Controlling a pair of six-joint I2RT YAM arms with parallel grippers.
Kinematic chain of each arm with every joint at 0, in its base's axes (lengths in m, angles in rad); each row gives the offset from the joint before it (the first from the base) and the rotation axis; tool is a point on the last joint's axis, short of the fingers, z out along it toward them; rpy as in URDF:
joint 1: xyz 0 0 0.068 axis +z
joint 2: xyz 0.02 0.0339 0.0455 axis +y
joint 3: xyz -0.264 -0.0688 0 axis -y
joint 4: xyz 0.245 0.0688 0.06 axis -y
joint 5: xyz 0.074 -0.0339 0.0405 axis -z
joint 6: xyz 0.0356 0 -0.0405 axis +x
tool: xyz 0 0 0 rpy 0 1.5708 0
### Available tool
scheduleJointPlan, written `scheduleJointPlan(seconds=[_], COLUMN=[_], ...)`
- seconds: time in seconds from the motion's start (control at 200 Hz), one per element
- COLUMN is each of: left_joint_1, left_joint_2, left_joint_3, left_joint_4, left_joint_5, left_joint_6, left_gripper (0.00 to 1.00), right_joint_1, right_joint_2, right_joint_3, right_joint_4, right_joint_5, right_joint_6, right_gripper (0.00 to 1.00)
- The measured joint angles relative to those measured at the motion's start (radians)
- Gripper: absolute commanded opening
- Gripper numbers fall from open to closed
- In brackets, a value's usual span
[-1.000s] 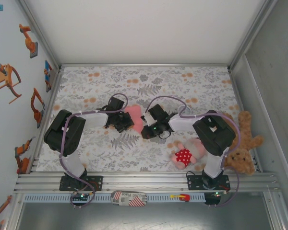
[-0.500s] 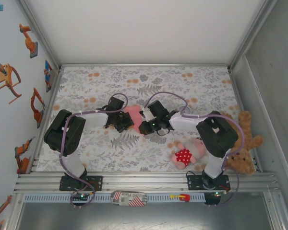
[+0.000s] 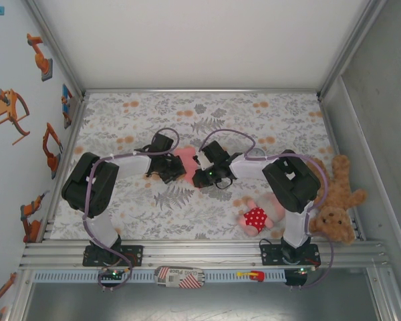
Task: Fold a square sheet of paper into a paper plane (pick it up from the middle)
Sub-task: Third fold the triangle at the center of the table.
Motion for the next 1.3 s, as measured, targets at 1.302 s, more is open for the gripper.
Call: scheduleJointPlan(seconds=[1.302], left_joint_1=[0.087], left_joint_2=[-0.02], left_joint_3=[-0.112], left_joint_4=[0.152], left_joint_5=[0.068], left_joint_6=[0.209], left_gripper=[0.07], right_joint_1=[0.001], right_joint_2=[0.006], right_joint_3=[0.014], right_joint_4=[-0.033], right_joint_5=[0.032], right_joint_6=[0.041], right_gripper=[0.0])
